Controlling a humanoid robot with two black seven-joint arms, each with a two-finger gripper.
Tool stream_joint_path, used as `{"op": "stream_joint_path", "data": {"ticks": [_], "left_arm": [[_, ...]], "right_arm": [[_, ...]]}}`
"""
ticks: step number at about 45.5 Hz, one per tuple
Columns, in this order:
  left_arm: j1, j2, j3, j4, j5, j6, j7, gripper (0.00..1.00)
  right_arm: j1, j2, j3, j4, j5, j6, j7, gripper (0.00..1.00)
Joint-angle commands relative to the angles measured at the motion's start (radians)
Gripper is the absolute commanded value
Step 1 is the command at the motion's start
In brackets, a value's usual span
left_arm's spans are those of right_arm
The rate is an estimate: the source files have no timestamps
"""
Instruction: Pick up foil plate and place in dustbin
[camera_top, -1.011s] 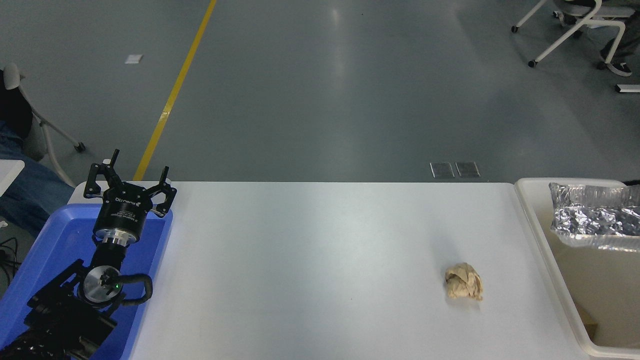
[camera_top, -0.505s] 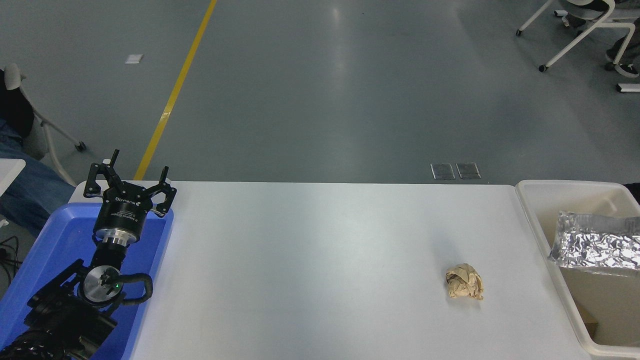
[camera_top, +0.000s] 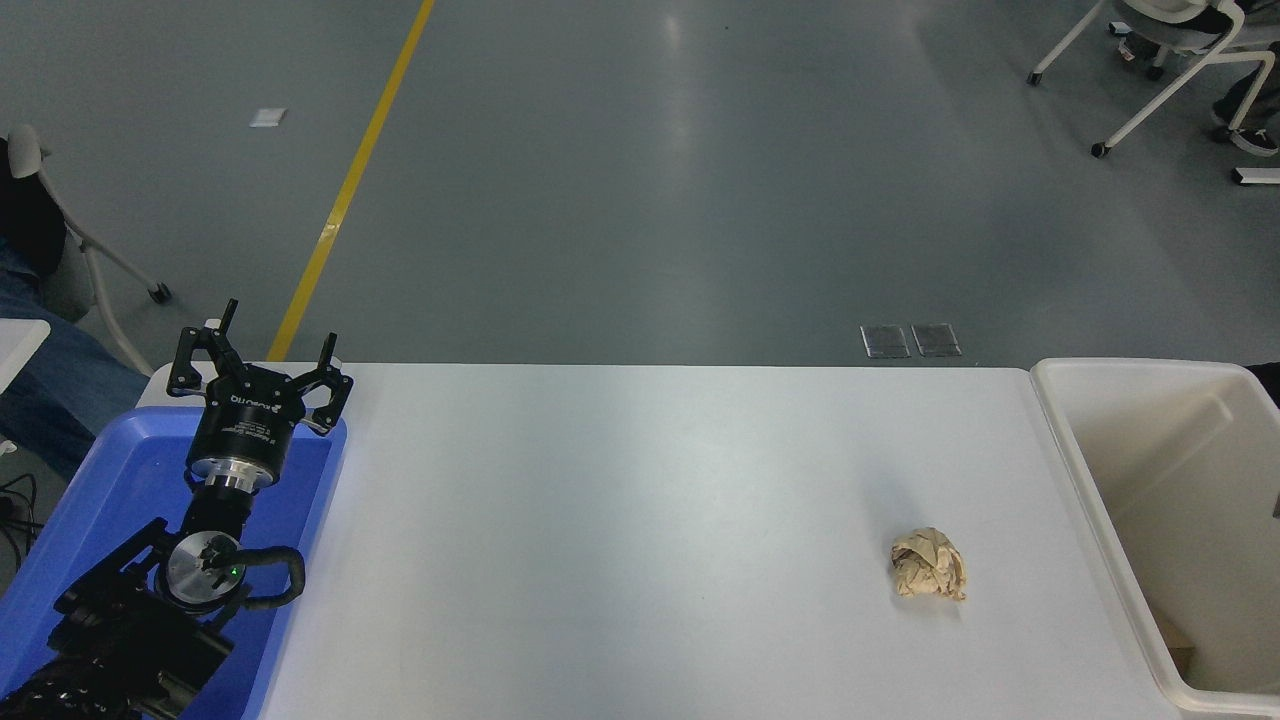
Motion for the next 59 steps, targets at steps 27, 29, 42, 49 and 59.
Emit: {"op": "stream_joint_path", "data": {"ticks": [27, 29, 42, 49, 59], "left_arm": [[0.001, 0.0, 0.0, 0.0, 0.001, -0.002, 0.001, 1.0], [0.001, 0.0, 0.0, 0.0, -0.001, -0.001, -0.001, 1.0], [0.002, 0.0, -0.001, 0.0, -0.002, 0.002, -0.003, 1.0], [0.002, 0.0, -0.001, 0.0, -0.002, 0.002, -0.003, 1.0], [0.002, 0.0, -0.001, 0.0, -0.002, 0.002, -0.003, 1.0]], "right_arm": [[1.274, 0.307, -0.584, 0.863, 0.55, 0.515, 0.0, 1.0], [1.293, 0.344, -0.584, 0.869, 0.565, 0.515, 0.0, 1.0], [1.373, 0.443, -0.582, 0.912, 0.619, 0.515, -0.003, 1.0], [1.412, 0.434, -0.585, 0.938, 0.619, 0.515, -0.014, 1.0], [1.428, 0.439, -0.576, 0.943, 0.62, 0.515, -0.016, 1.0]]}}
